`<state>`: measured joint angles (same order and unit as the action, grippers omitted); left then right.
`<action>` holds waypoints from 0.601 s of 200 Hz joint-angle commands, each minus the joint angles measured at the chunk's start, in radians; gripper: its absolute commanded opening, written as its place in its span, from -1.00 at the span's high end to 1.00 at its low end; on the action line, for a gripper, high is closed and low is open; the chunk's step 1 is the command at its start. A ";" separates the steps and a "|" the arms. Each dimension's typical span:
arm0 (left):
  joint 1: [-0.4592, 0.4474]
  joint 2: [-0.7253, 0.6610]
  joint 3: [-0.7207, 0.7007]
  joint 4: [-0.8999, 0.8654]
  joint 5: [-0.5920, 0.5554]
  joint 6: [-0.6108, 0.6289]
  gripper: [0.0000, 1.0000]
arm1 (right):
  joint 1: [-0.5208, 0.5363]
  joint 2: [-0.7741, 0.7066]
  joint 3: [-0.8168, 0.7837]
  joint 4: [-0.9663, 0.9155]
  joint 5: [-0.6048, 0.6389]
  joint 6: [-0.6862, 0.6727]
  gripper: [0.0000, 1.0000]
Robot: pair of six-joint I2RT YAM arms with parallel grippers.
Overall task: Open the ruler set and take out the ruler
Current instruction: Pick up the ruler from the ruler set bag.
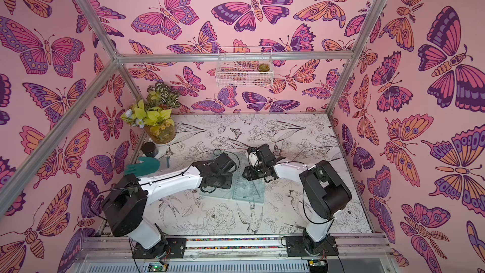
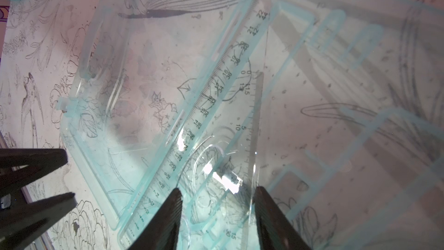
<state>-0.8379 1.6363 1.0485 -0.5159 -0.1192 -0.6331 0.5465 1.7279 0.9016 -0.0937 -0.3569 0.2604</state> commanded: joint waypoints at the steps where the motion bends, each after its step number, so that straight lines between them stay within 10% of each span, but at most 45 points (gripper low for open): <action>1: 0.005 0.018 0.005 0.007 0.009 0.005 0.22 | -0.002 -0.006 -0.018 -0.072 0.034 -0.010 -0.04; 120: 0.003 0.031 -0.005 0.028 0.024 -0.003 0.22 | 0.001 -0.343 -0.177 -0.192 -0.013 0.075 -0.05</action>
<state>-0.8379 1.6516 1.0485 -0.4931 -0.1051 -0.6338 0.5465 1.4410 0.7624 -0.2173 -0.3676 0.3069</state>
